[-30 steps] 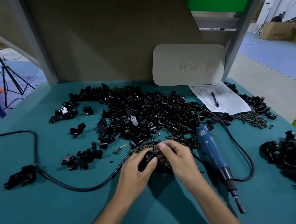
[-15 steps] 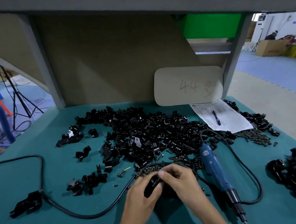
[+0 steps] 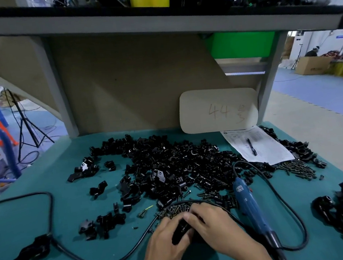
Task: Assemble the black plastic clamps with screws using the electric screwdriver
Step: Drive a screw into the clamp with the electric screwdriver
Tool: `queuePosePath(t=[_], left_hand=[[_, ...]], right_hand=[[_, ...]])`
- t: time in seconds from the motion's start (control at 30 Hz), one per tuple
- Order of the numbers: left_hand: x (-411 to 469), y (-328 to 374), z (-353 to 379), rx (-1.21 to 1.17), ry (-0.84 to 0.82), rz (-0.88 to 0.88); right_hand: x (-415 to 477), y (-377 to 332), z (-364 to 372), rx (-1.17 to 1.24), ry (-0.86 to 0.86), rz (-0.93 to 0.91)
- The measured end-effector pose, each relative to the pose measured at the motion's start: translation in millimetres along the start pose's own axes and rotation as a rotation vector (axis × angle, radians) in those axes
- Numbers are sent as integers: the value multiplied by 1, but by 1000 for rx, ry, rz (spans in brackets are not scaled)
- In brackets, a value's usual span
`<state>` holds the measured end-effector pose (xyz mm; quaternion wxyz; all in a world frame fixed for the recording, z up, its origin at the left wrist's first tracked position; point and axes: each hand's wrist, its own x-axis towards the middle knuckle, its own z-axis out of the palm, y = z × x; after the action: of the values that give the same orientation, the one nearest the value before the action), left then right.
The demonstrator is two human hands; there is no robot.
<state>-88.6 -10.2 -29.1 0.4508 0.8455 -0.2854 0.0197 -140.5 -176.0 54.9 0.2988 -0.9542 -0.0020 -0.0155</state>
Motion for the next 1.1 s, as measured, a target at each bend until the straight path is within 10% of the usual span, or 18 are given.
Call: queuePosePath(t=[0.57, 1.1], left_hand=[[30, 21, 15, 367, 438, 271], [45, 9, -6, 485, 233, 568]], right_hand=[[16, 7, -21, 27, -59, -21], [5, 12, -31, 103, -191, -86]])
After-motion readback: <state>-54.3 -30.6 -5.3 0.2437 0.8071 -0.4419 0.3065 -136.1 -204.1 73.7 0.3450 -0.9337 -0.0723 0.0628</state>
